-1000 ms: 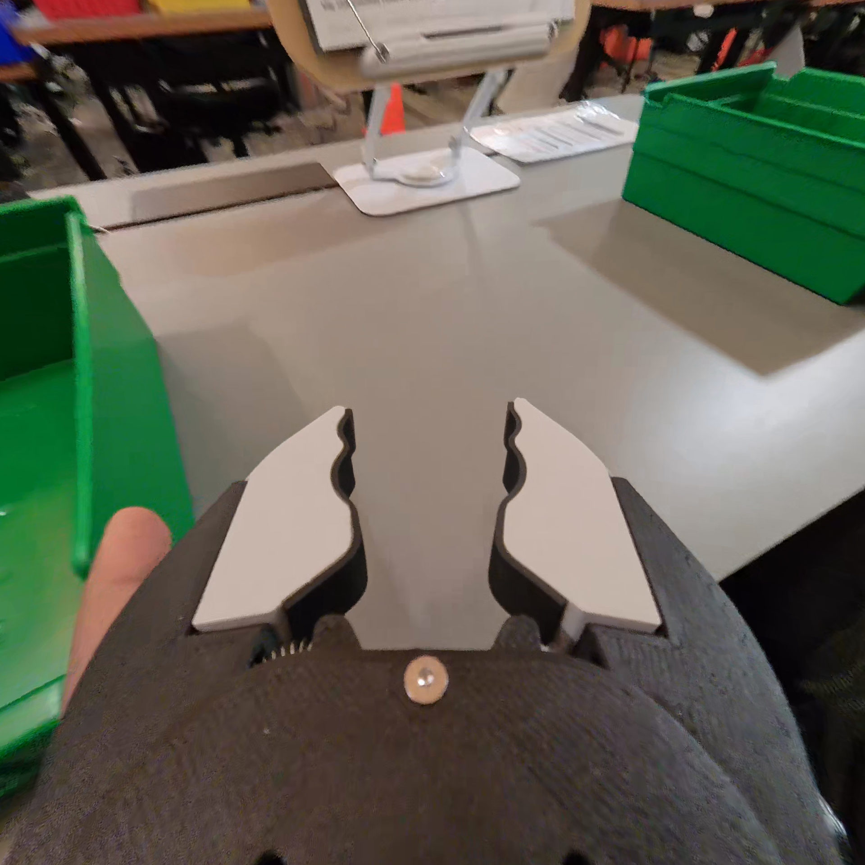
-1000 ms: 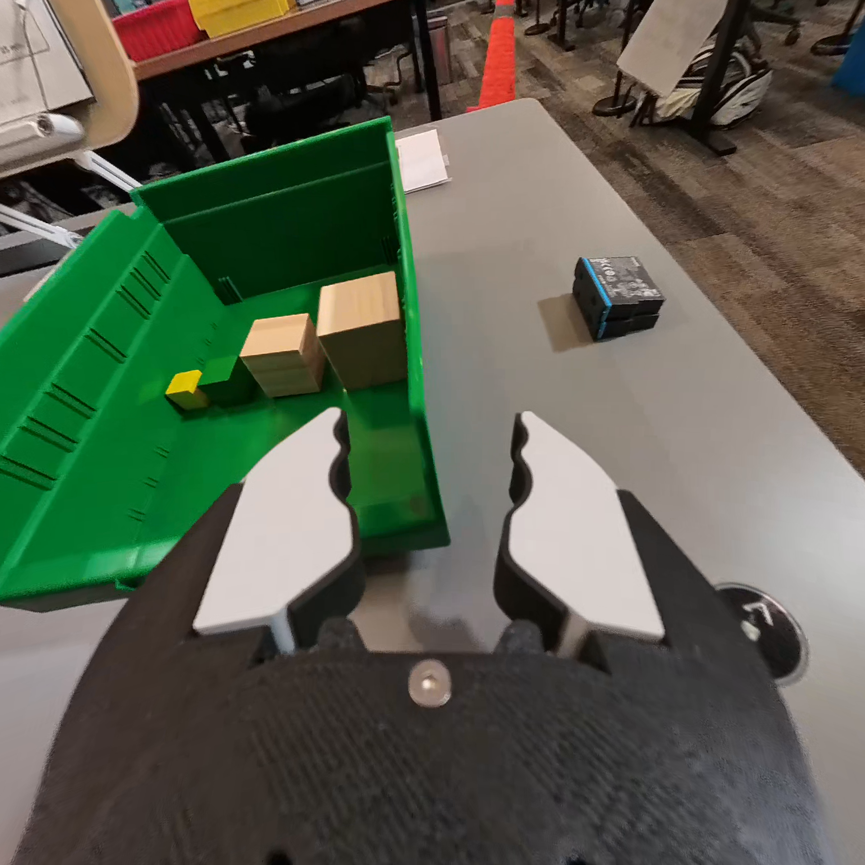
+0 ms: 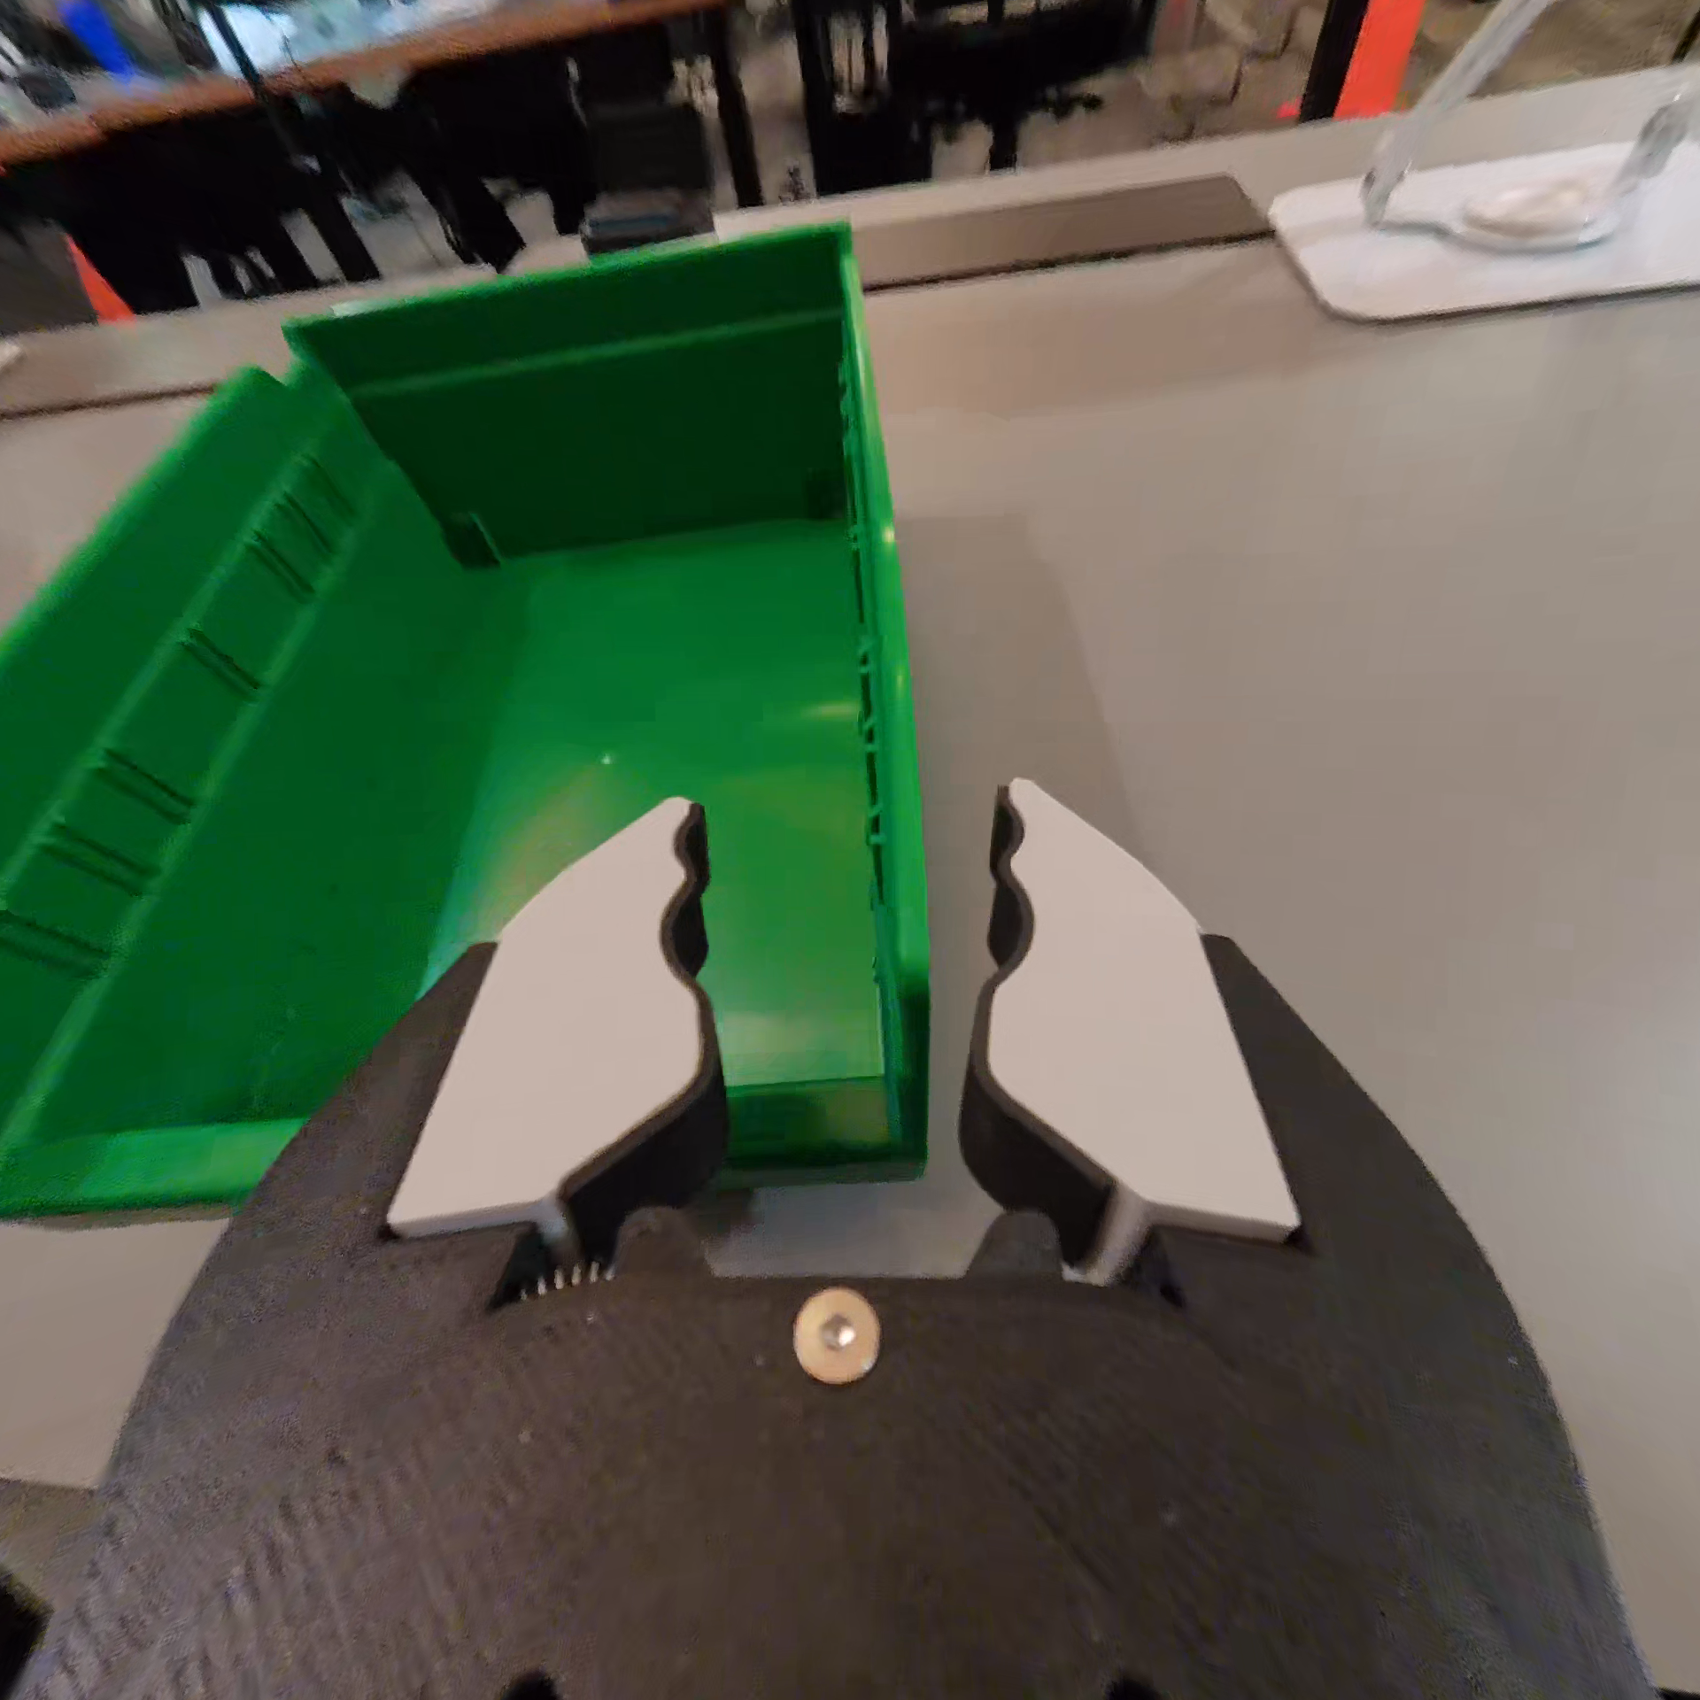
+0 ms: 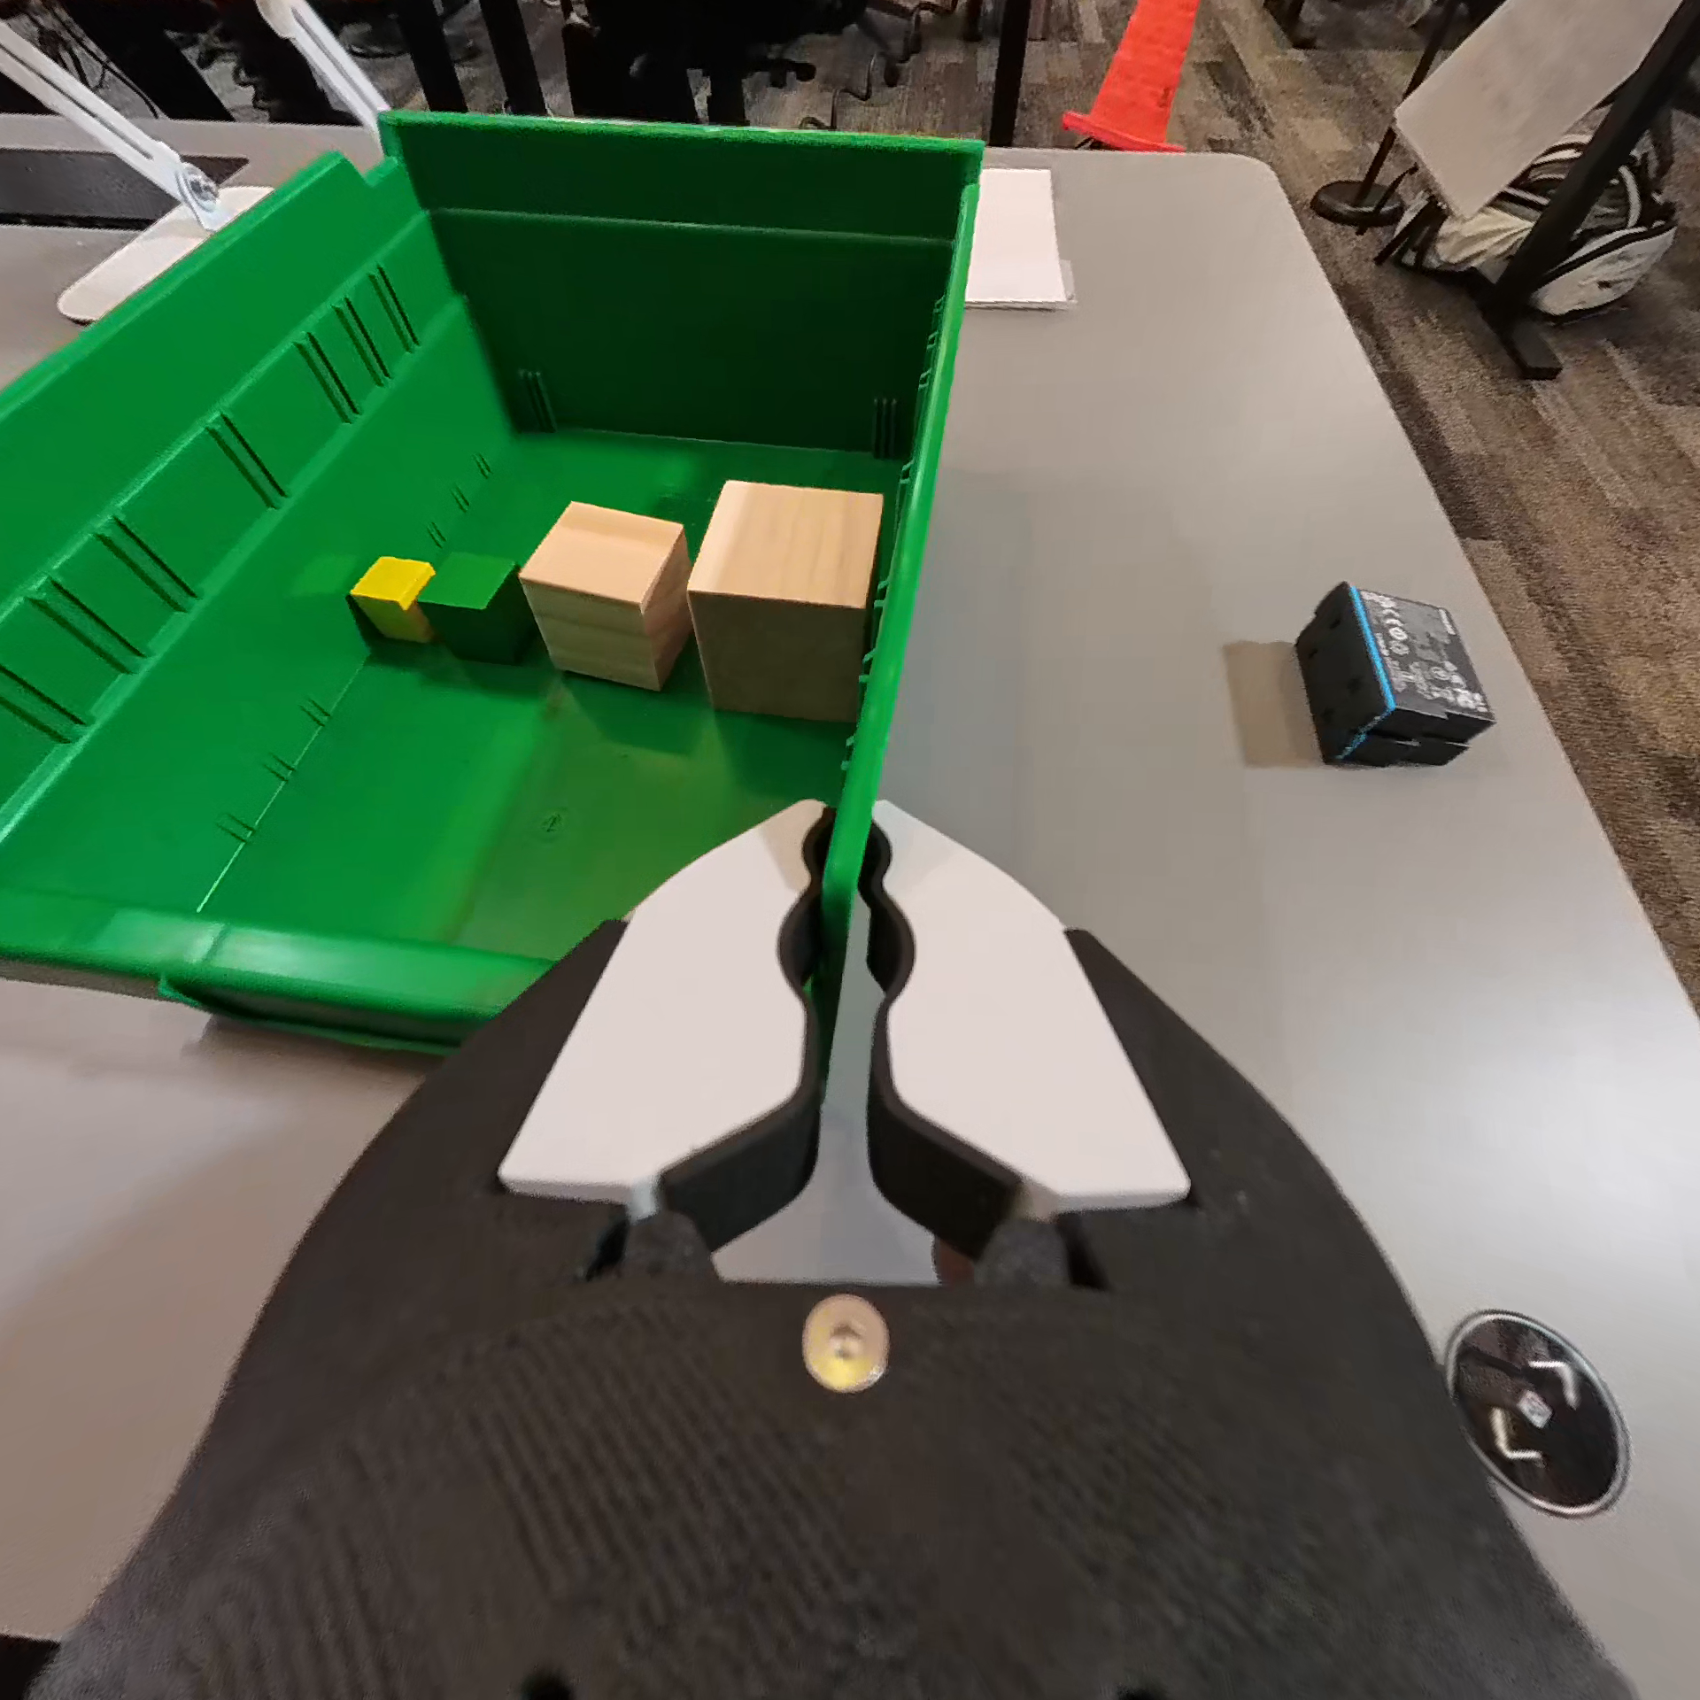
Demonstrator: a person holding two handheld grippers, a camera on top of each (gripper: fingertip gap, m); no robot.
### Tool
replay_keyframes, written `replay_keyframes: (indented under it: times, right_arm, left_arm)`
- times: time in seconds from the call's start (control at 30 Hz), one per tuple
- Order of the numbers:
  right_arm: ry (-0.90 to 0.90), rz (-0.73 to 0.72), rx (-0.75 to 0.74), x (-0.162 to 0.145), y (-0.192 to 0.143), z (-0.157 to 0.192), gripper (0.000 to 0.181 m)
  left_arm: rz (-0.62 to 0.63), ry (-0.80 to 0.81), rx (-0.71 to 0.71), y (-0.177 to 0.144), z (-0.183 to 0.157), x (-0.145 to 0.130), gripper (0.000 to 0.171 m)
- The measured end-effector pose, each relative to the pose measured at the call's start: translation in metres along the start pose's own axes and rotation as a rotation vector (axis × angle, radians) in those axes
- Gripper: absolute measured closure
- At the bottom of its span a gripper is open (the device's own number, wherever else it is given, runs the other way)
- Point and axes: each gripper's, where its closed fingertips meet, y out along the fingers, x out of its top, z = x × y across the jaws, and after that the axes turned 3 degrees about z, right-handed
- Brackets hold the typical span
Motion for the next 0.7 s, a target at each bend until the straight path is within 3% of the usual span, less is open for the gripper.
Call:
replay_keyframes:
  times: [0.23,0.33,0.47,0.7]
  right_arm:
    - [-0.046,0.019,0.023,0.001,0.001,0.019,0.176]
    - [-0.048,0.032,0.045,0.0,0.001,0.03,0.176]
    - [-0.06,0.056,0.072,0.0,-0.002,0.049,0.176]
    - [-0.092,0.094,0.12,0.003,0.0,0.102,0.176]
  left_arm:
    - [0.026,0.169,-0.004,0.006,-0.004,-0.004,0.165]
    - [0.021,0.148,-0.025,0.005,0.0,0.002,0.166]
    - [-0.074,0.092,0.005,-0.012,0.022,0.025,0.166]
    - [-0.093,0.061,0.032,-0.023,0.041,0.03,0.167]
